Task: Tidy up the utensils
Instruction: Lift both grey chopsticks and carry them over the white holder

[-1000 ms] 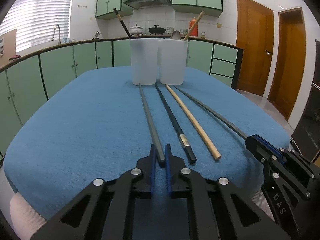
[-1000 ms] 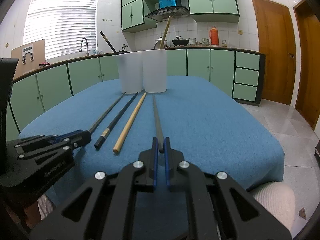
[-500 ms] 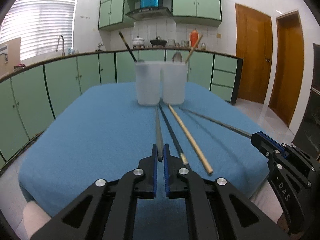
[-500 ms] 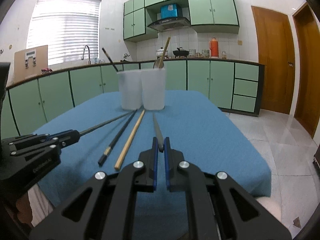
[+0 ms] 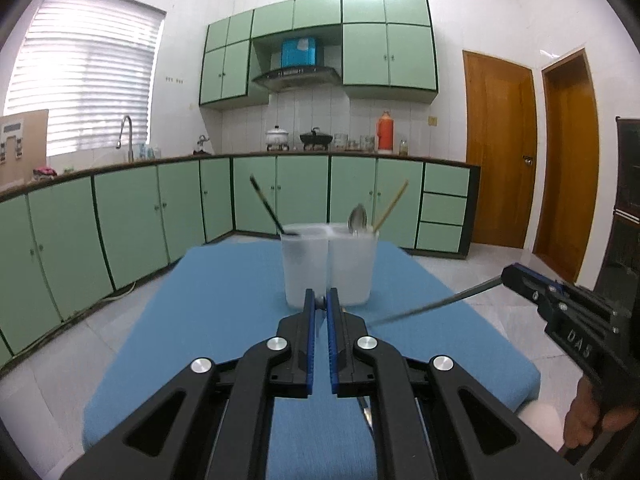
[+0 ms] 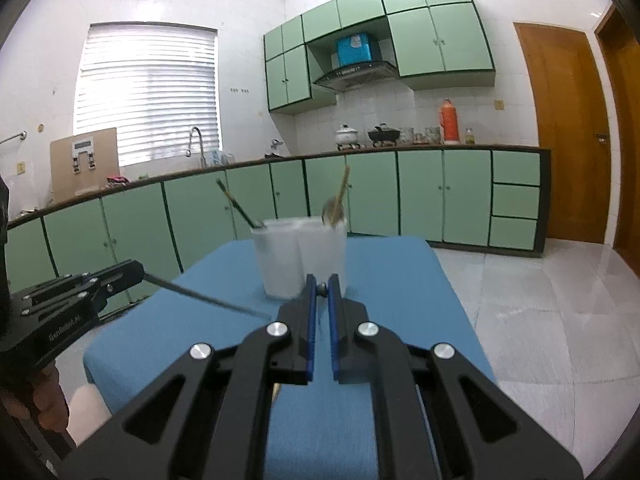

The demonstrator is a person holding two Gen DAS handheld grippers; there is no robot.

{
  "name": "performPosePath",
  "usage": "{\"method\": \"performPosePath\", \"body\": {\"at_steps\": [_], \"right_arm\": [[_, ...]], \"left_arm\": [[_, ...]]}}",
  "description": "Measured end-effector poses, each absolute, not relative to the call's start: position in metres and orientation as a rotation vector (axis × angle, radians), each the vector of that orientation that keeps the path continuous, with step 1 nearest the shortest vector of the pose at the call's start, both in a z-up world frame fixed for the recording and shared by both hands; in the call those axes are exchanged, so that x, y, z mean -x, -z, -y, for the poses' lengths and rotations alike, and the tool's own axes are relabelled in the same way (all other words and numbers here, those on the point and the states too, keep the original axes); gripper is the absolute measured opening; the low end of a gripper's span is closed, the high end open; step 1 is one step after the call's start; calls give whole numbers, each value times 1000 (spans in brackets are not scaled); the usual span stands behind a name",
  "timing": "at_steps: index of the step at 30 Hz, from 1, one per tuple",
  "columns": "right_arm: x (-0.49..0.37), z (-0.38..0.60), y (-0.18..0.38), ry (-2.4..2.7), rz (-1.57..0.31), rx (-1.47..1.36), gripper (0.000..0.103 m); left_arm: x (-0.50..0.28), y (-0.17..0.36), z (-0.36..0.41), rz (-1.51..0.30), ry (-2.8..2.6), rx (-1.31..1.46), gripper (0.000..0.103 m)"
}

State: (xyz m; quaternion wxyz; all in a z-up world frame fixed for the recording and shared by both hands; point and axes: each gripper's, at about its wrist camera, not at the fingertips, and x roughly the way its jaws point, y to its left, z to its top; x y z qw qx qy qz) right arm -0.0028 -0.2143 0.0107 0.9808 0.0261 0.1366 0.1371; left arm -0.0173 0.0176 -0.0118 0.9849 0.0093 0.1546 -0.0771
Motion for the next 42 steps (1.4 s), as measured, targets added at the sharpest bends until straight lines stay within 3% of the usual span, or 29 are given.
{"method": "performPosePath", "body": {"at_steps": [18,42], "right_arm": [[-63,216,-92,-419,-411,-47,5],[-107,195,-185,-452,-300,32,5]], "left_arm": [[-26,-44,-33,-391,248,58,6],[-67,-118,-32,-277,277,18,6]]}}
